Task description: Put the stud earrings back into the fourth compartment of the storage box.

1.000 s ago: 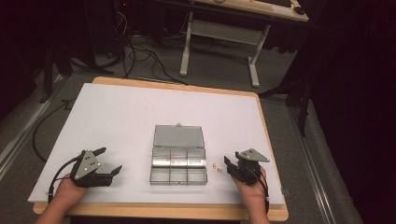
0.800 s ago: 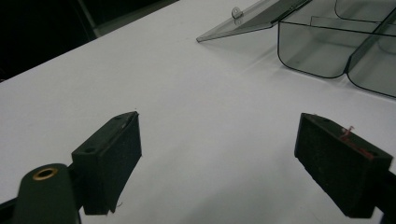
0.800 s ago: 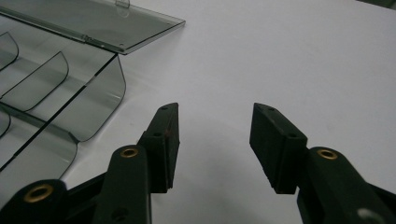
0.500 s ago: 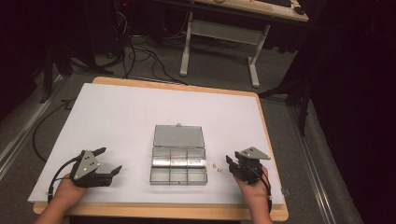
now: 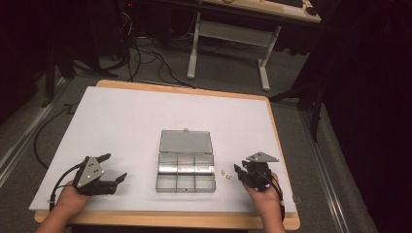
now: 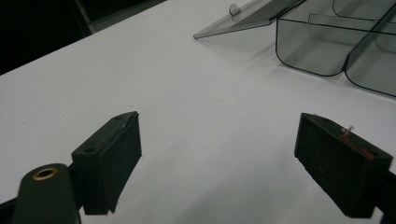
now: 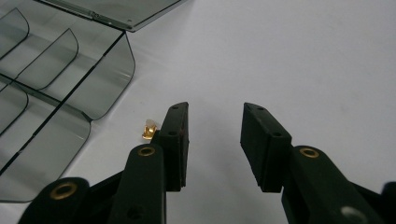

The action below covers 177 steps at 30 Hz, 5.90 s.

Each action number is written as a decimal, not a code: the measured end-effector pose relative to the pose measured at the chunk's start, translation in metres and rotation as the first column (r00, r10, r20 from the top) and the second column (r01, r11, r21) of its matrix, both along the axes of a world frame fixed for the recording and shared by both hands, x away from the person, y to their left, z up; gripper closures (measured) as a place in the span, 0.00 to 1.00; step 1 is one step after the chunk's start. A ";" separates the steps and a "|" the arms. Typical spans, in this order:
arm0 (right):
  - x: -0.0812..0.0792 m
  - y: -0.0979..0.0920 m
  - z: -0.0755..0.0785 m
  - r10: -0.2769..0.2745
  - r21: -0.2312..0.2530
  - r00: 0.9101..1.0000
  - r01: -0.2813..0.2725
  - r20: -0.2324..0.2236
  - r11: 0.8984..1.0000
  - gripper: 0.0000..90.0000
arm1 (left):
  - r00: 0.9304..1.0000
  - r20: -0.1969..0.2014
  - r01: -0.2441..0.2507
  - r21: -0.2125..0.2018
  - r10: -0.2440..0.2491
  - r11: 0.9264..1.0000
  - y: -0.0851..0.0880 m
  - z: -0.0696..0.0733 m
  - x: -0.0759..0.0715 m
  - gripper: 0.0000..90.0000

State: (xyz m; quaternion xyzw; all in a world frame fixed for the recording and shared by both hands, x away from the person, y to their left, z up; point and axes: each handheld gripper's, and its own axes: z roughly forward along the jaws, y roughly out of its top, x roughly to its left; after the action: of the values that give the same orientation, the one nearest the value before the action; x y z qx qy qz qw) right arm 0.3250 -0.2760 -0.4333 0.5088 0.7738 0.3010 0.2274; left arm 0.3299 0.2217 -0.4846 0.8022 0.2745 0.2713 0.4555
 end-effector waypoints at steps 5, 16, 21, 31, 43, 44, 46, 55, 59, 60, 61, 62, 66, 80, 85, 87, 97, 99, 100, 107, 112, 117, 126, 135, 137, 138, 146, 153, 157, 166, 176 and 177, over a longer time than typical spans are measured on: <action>0.000 0.003 0.002 0.002 -0.032 1.000 -0.002 -0.025 0.999 0.66 | 1.000 -0.011 0.000 0.000 0.000 1.000 0.000 0.000 0.001 0.17; 0.011 0.015 0.006 0.048 -0.013 0.985 -0.051 -0.167 0.999 0.71 | 1.000 0.010 -0.007 -0.005 0.007 1.000 0.000 0.000 -0.001 0.17; 0.018 0.019 0.011 0.051 -0.023 0.972 -0.058 -0.230 0.998 0.68 | 1.000 0.009 -0.004 -0.010 0.004 1.000 0.001 0.000 -0.001 0.17; 0.025 0.016 0.006 0.068 -0.039 0.923 -0.089 -0.380 0.995 0.70 | 1.000 0.006 -0.001 -0.011 0.001 1.000 0.001 0.000 -0.001 0.17; 0.027 0.021 0.006 0.107 -0.061 0.875 -0.153 -0.472 0.986 0.70 | 1.000 0.012 0.001 -0.007 -0.001 1.000 0.000 0.000 -0.002 0.17; 0.027 0.022 0.006 0.101 -0.060 0.870 -0.148 -0.483 0.987 0.70 | 1.000 0.012 0.001 -0.007 -0.001 1.000 0.000 0.000 -0.002 0.17; 0.027 0.023 0.006 0.099 -0.068 0.863 -0.152 -0.496 0.986 0.70 | 1.000 0.013 0.001 -0.007 -0.001 1.000 0.000 0.000 -0.002 0.17; 0.031 0.026 0.001 0.092 -0.101 0.829 -0.176 -0.551 0.979 0.69 | 1.000 0.010 0.002 -0.004 -0.002 1.000 0.000 0.000 -0.001 0.17; 0.038 0.028 0.003 0.089 -0.092 0.832 -0.166 -0.548 0.982 0.70 | 1.000 0.012 0.003 -0.003 -0.003 1.000 0.000 0.000 -0.002 0.17; 0.040 0.028 0.004 0.090 -0.096 0.834 -0.168 -0.545 0.981 0.70 | 1.000 0.012 0.003 -0.003 -0.003 1.000 0.000 0.000 -0.002 0.17; 0.042 0.029 0.004 0.088 -0.096 0.835 -0.165 -0.543 0.982 0.71 | 1.000 0.012 0.003 -0.003 -0.003 1.000 0.000 0.000 -0.002 0.17; 0.044 0.030 0.005 0.087 -0.101 0.837 -0.167 -0.540 0.981 0.72 | 1.000 0.012 0.003 -0.003 -0.003 1.000 0.000 0.000 -0.001 0.17; 0.050 0.032 0.007 0.078 -0.112 0.846 -0.161 -0.528 0.981 0.73 | 1.000 0.009 0.004 -0.003 -0.004 1.000 0.000 0.000 -0.001 0.17; 0.056 0.035 0.002 0.094 -0.118 0.810 -0.197 -0.578 0.973 0.94 | 1.000 0.008 0.006 -0.004 -0.006 1.000 0.000 0.000 -0.001 0.17; 0.055 0.035 0.002 0.103 -0.119 0.804 -0.211 -0.586 0.970 0.97 | 1.000 0.009 0.006 -0.004 -0.006 1.000 0.000 0.000 -0.001 0.17; 0.055 0.036 0.004 0.107 -0.117 0.805 -0.213 -0.583 0.970 0.97 | 1.000 0.008 0.006 -0.004 -0.006 1.000 0.000 0.000 -0.001 0.17; 0.052 0.040 0.017 0.147 -0.108 0.800 -0.255 -0.582 0.961 0.97 | 1.000 0.008 0.006 -0.004 -0.006 1.000 0.000 0.000 -0.001 0.17; 0.051 0.043 0.020 0.146 -0.102 0.796 -0.252 -0.587 0.962 0.98 | 1.000 0.009 0.006 -0.004 -0.006 1.000 0.000 0.000 -0.001 0.17; 0.051 0.043 0.021 0.158 -0.104 0.796 -0.266 -0.584 0.958 0.97 | 1.000 0.009 0.006 -0.004 -0.006 1.000 0.000 0.000 -0.001 0.17; 0.047 0.051 0.037 0.178 -0.095 0.796 -0.283 -0.578 0.954 0.98 | 1.000 0.009 0.006 -0.005 -0.006 1.000 0.000 0.000 -0.001 0.17; 0.046 0.059 0.048 0.191 -0.094 0.798 -0.294 -0.571 0.951 0.98 | 1.000 0.008 0.006 -0.004 -0.006 1.000 0.000 0.000 -0.001 0.17; 0.047 0.068 0.054 0.212 -0.086 0.798 -0.311 -0.564 0.946 0.98 | 1.000 0.008 0.004 -0.010 -0.004 1.000 0.000 0.000 -0.001 0.17; 0.046 0.092 0.052 0.263 -0.067 0.782 -0.362 -0.565 0.930 0.98 | 1.000 0.004 0.007 -0.008 -0.007 1.000 0.001 0.000 -0.001 0.17; 0.048 0.126 0.047 0.336 -0.070 0.751 -0.451 -0.569 0.890 0.98 | 1.000 0.009 0.003 -0.008 -0.003 1.000 0.000 0.000 -0.001 0.17; 0.049 0.133 0.046 0.346 -0.071 0.743 -0.465 -0.573 0.882 0.98 | 1.000 0.009 0.004 -0.006 -0.004 1.000 0.000 0.000 -0.001 0.17; 0.049 0.137 0.045 0.348 -0.073 0.741 -0.469 -0.574 0.880 0.98 | 1.000 0.008 0.004 -0.007 -0.004 1.000 0.000 0.000 -0.001 0.17; 0.052 0.158 0.043 0.377 -0.076 0.726 -0.506 -0.575 0.859 0.98 | 1.000 0.006 0.007 -0.015 -0.007 1.000 0.001 0.000 -0.001 0.17; 0.053 0.176 0.040 0.402 -0.066 0.711 -0.531 -0.577 0.845 0.97 | 1.000 0.008 0.007 -0.014 -0.007 1.000 0.001 0.000 -0.001 0.17; 0.053 0.186 0.039 0.420 -0.060 0.704 -0.547 -0.573 0.835 0.98 | 1.000 0.006 0.007 -0.016 -0.007 1.000 0.001 0.000 -0.001 0.17; 0.052 0.209 0.036 0.460 -0.045 0.681 -0.585 -0.569 0.810 0.97 | 1.000 0.009 0.007 -0.024 -0.007 1.000 0.002 0.000 -0.001 0.17; 0.052 0.233 0.031 0.495 -0.046 0.652 -0.630 -0.574 0.776 0.98 | 1.000 0.012 0.011 -0.025 -0.010 1.000 0.002 0.000 -0.002 0.17; 0.052 0.235 0.030 0.495 -0.047 0.650 -0.631 -0.576 0.774 0.97 | 1.000 0.010 0.011 -0.025 -0.011 1.000 0.002 0.000 -0.002 0.17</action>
State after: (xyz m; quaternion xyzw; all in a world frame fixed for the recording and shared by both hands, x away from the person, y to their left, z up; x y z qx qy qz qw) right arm 0.3767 -0.0409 -0.4035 0.2714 0.9557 0.1062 -0.0419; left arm 0.3283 0.2239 -0.4844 0.7964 0.2714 0.2695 0.4685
